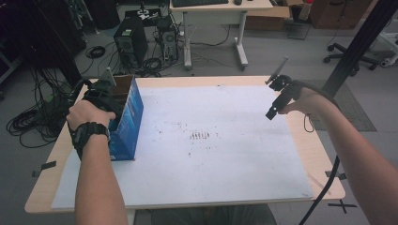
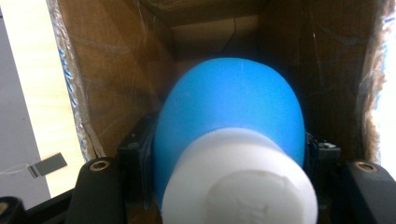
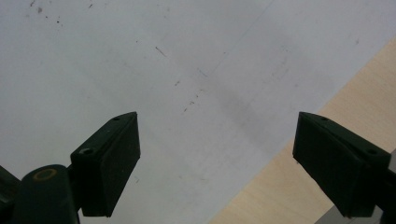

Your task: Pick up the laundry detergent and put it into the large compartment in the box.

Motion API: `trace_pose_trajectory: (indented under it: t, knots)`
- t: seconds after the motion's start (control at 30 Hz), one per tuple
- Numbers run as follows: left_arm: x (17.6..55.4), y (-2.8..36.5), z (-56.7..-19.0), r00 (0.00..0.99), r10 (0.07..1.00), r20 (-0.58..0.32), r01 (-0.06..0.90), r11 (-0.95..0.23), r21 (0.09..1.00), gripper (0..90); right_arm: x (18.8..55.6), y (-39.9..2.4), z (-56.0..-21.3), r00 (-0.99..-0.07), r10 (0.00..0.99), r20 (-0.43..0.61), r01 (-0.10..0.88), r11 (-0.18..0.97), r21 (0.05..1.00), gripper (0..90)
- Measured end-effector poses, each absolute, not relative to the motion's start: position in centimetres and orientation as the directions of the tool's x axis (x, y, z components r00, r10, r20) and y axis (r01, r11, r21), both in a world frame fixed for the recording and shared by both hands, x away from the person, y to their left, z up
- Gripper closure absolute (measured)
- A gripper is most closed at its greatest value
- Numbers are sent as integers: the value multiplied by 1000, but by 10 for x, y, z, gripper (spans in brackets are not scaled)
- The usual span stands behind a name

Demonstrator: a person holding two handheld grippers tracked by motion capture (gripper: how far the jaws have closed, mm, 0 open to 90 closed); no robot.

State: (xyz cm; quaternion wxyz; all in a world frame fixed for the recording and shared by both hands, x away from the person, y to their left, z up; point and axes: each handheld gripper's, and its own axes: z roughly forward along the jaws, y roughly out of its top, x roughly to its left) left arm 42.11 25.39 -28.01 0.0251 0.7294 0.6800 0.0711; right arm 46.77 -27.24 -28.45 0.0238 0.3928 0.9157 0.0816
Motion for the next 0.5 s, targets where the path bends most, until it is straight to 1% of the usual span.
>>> trace_pose_trajectory:
  t: [0.5]
  knots:
    - [422,254,-281,64,996,67,988,-72,135,360,467,-274,-285,-684,729,22,721,672,168,147]
